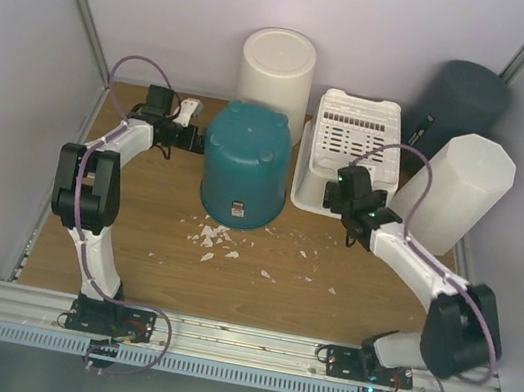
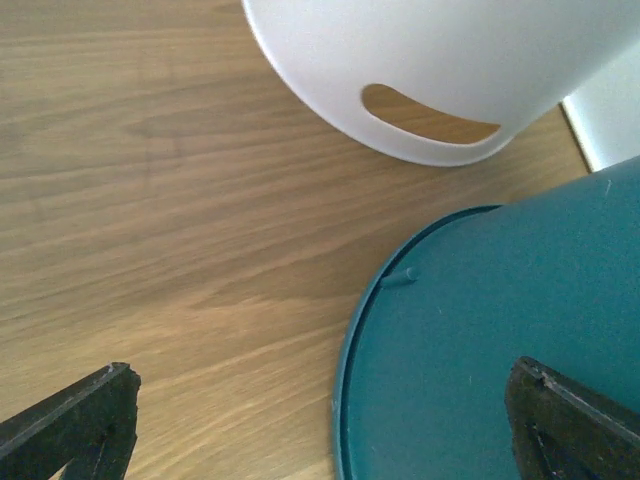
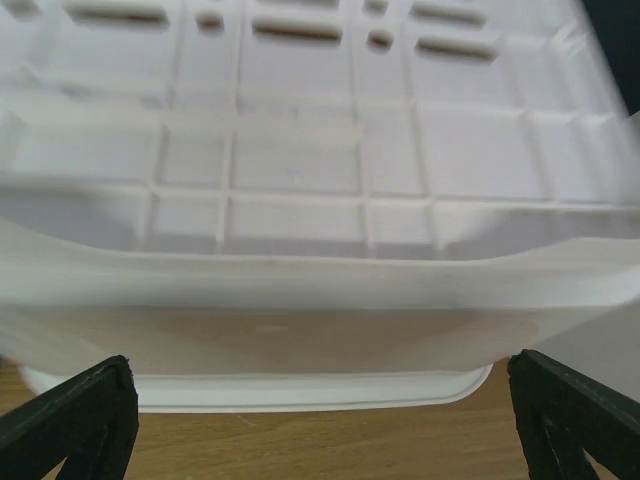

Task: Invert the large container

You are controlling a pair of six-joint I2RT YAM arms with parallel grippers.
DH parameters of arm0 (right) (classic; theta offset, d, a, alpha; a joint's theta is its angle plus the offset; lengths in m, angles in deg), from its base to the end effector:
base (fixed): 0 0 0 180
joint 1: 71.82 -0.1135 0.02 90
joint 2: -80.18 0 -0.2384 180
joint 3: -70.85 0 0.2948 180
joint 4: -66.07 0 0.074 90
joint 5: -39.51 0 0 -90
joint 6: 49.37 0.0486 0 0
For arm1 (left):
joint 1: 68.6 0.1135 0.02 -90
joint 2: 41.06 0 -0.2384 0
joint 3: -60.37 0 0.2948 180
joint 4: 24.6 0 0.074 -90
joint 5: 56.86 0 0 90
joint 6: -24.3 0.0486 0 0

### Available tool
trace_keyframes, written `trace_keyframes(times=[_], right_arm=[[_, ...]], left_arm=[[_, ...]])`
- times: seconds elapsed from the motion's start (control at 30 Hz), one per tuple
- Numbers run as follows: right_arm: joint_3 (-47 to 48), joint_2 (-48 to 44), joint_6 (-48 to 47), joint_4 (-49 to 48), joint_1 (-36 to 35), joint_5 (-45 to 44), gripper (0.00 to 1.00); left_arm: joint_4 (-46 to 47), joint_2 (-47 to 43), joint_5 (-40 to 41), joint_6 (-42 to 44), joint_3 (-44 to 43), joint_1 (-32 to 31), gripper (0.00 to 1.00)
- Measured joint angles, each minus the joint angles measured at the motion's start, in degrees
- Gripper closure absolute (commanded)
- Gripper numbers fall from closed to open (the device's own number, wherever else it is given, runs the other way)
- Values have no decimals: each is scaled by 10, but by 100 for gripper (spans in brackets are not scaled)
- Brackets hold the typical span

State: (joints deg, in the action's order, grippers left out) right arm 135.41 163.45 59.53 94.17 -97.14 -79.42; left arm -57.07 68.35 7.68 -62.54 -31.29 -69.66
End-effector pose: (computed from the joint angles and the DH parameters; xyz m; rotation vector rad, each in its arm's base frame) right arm 0.3274 0.1289 0.1707 0.1038 2.2686 -0.2034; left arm 0.4550 -0.0293 0.1579 0.2835 2.3837 -0.5245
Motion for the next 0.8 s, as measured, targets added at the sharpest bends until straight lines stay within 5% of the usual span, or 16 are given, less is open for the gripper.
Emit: trace_keyframes(times=[0.47, 0.8], right_arm=[[-37, -372, 37, 57, -11, 54, 0], [-33, -385, 35, 102, -11, 104, 0]], left_arm=[[-9, 21, 4, -12, -34, -34, 1], [-7, -100, 43, -12, -3, 58, 1]])
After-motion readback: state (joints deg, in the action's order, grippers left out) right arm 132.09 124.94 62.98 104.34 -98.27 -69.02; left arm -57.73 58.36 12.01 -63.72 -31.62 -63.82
